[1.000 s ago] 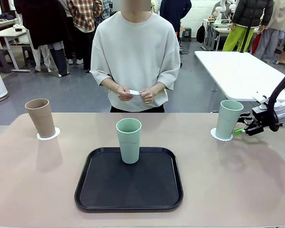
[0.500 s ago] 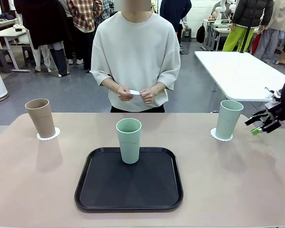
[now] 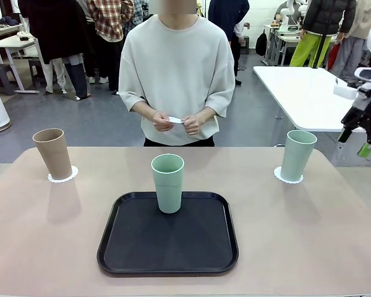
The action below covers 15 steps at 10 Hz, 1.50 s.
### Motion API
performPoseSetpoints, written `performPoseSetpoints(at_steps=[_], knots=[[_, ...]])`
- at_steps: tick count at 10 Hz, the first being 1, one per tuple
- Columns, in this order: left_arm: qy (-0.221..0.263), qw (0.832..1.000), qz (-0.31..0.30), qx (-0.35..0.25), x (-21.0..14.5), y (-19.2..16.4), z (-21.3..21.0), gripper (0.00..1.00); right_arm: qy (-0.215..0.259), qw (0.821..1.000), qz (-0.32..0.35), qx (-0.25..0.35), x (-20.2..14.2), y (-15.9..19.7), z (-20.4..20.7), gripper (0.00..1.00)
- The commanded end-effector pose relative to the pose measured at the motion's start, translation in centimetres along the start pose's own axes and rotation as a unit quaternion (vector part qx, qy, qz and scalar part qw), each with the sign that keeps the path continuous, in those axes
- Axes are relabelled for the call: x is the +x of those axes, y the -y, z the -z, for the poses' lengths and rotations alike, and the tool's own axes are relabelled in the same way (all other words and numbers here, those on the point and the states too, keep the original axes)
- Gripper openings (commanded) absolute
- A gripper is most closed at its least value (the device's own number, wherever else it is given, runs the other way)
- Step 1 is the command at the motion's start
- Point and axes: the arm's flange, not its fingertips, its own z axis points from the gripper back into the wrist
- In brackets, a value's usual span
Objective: Place coasters on the table and set cups on them.
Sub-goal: Take one Reusable plastic cup from the Flat Tray and place it on a coaster set by the human.
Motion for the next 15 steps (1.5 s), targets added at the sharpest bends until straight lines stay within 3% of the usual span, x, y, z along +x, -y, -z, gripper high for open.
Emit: performPoseSetpoints(at_steps=[1, 3, 5, 6, 7, 15], knots=[[0.003, 1.000, 0.003, -0.002, -0.1, 0.2, -0.2, 1.00, -0.028, 1.000, -0.007, -0.009, 2.6, -1.9, -0.7, 1.00], [0.003, 1.000, 0.003, -0.002, -0.1, 0.2, -0.2, 1.00, -0.039, 0.997, -0.057, -0.045, 6.6, -4.5, -2.6, 1.00], [0.003, 1.000, 0.003, -0.002, -0.1, 0.2, -0.2, 1.00, -0.038, 0.996, -0.058, -0.052, 8.5, -5.2, -2.8, 1.00], [0.003, 1.000, 0.003, -0.002, -0.1, 0.2, -0.2, 1.00, -0.024, 0.998, -0.038, -0.048, 8.5, -4.3, -2.6, 1.00], [0.003, 1.000, 0.003, -0.002, -0.1, 0.2, -0.2, 1.00, -0.029, 0.996, -0.071, -0.043, 8.6, -4.9, -4.1, 1.00], [0.003, 1.000, 0.003, -0.002, -0.1, 0.2, -0.2, 1.00, -0.029, 0.996, -0.071, -0.043, 8.6, -4.9, -4.1, 1.00]])
